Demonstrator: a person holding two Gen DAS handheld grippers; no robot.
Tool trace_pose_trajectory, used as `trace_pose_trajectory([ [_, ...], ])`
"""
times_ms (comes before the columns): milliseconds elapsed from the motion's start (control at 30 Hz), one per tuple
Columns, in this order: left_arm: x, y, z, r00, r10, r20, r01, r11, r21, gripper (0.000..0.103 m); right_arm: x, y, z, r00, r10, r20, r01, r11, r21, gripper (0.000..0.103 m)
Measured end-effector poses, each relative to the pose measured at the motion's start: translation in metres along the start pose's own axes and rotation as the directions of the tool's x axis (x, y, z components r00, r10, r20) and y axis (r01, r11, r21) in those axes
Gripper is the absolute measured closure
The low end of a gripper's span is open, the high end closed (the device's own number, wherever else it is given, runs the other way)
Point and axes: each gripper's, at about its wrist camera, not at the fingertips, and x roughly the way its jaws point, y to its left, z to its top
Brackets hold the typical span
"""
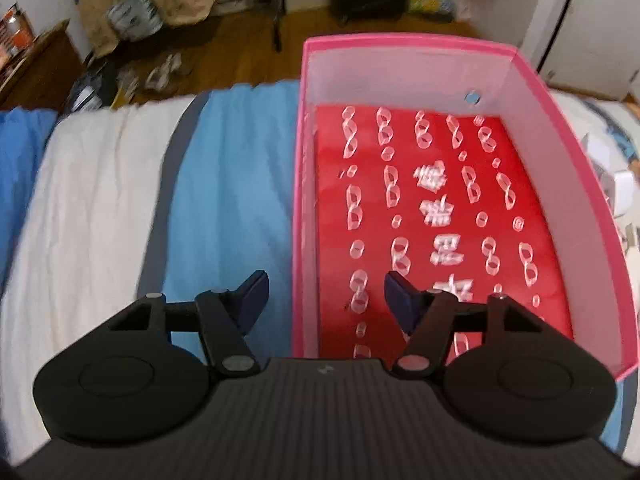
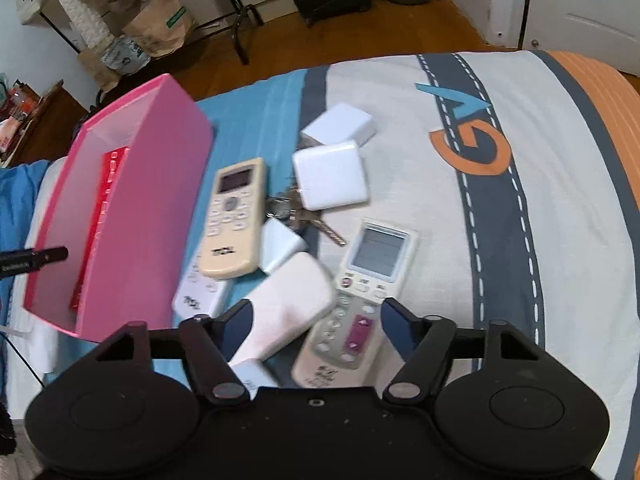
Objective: Organize rigid objects
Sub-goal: 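Grasp the pink box wall with the left gripper while the right gripper approaches the remotes, then grasp the white QUNDA remote with the right gripper and lift it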
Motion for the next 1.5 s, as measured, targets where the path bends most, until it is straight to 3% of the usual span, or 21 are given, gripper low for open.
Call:
trace_pose_trajectory([
  [67, 0.011, 0.007, 0.0, 1.0, 0.011, -0.022, -0.011, 1.0, -0.023, 0.04, 0.005, -0.006, -0.004, 1.0, -0.013, 0.024, 0.013, 1.0, -0.002, 0.033],
  [167, 0.02, 0.015, 0.003, 0.999, -0.027, -0.035, 0.025, 0.998, -0.053, 0.043, 0.013, -0.015, -0.007, 0.999, -0.014, 0.034, 0.013, 1.0, 0.023, 0.034],
  [267, 0.024, 0.019, 0.006, 0.999, -0.029, -0.037, 0.026, 0.998, -0.065, 0.079, 0.025, -0.024, -0.006, 1.0, -0.011, 0.02, 0.009, 0.998, 0.067, 0.038],
  [300, 0.025, 0.021, 0.007, 0.998, -0.037, -0.046, 0.033, 0.997, -0.073, 0.095, 0.029, -0.027, -0.007, 1.0, -0.014, 0.012, 0.013, 0.997, 0.078, 0.041],
  [400, 0.028, 0.027, 0.005, 0.997, -0.061, -0.04, 0.057, 0.993, -0.1, 0.101, 0.039, -0.029, -0.009, 1.0, 0.003, -0.008, -0.002, 0.997, 0.071, 0.047],
  [633, 0.03, 0.035, 0.002, 0.995, -0.104, -0.009, 0.101, 0.984, -0.148, 0.099, 0.047, -0.025, -0.024, 0.999, -0.007, -0.054, 0.006, 1.0, -0.006, 0.049],
  [767, 0.032, 0.041, 0.001, 0.991, -0.133, 0.005, 0.132, 0.976, -0.17, 0.098, 0.052, -0.024, -0.018, 0.999, -0.025, -0.039, 0.025, 1.0, 0.0, 0.041],
  [867, 0.033, 0.044, 0.001, 0.99, -0.141, 0.022, 0.142, 0.972, -0.186, 0.097, 0.062, -0.015, -0.015, 0.996, -0.077, -0.041, 0.074, 0.995, -0.07, 0.032],
  [1000, 0.038, 0.046, -0.001, 0.989, -0.136, 0.058, 0.144, 0.975, -0.168, 0.098, 0.078, 0.004, -0.016, 0.983, -0.184, -0.026, 0.176, 0.964, -0.199, 0.03],
  [1200, 0.04, 0.051, -0.002, 0.985, -0.163, 0.062, 0.172, 0.965, -0.197, 0.097, 0.068, 0.01, -0.012, 0.965, -0.263, 0.0, 0.259, 0.95, -0.177, 0.042],
  [1333, 0.042, 0.054, -0.001, 0.984, -0.167, 0.053, 0.175, 0.961, -0.214, 0.097, 0.071, 0.003, -0.011, 0.969, -0.243, -0.032, 0.234, 0.957, -0.171, 0.042],
  [1500, 0.04, 0.047, -0.003, 0.989, -0.139, 0.043, 0.145, 0.965, -0.22, 0.097, 0.076, 0.002, -0.008, 0.968, -0.249, -0.006, 0.246, 0.957, -0.153, 0.043],
])
